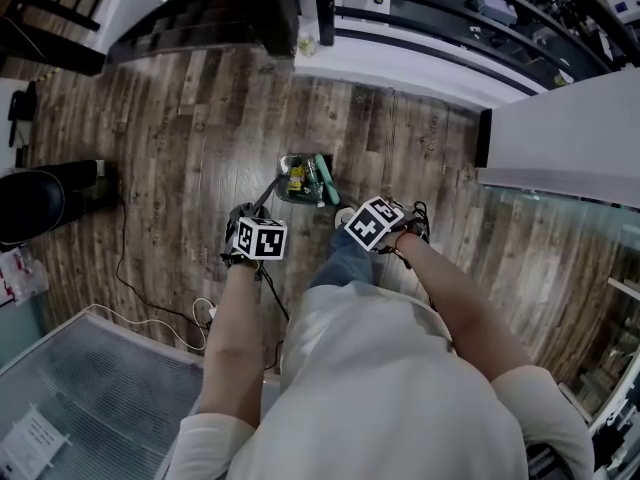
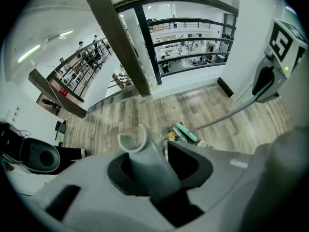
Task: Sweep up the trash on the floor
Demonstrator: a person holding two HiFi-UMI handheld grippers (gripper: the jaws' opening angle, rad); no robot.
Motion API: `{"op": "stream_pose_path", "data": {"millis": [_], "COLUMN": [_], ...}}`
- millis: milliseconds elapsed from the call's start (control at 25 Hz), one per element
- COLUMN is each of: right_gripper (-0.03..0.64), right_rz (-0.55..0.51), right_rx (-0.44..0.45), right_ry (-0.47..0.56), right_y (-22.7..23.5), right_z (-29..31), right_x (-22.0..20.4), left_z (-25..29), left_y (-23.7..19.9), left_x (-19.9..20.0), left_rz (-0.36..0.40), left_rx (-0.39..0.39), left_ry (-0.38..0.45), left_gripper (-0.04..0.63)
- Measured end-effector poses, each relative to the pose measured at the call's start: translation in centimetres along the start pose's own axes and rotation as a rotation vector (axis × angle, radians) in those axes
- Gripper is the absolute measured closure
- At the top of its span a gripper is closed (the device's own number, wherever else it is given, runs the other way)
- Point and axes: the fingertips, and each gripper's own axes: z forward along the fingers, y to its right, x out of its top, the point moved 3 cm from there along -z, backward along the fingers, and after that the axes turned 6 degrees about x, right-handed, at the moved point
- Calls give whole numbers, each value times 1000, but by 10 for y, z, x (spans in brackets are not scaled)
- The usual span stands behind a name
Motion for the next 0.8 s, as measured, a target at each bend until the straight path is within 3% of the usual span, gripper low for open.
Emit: {"op": "stream_pose_path", "data": {"millis": [280, 440, 520, 600, 800], "right_gripper": [515, 515, 515, 515, 515], "right_rz": [5, 5, 5, 5, 12], "right_rx": [4, 5, 5, 4, -3], "right_ry": [-4, -5, -5, -5, -3], "right_y": [2, 5, 5, 6, 4], "right_z": [1, 1, 1, 1, -1], "right_x": [2, 4, 4, 5, 4], "left_z": [2, 4, 5, 5, 6], "left_y": [6, 8, 7, 4, 5], "left_x": [3, 4, 3, 4, 13], "left_rz": [138, 308, 356, 347, 237], "left_rx": [-5, 7, 8, 0, -28], "left_ry": [9, 9, 3, 2, 23], "left_gripper": [472, 474, 476, 477, 497]}}
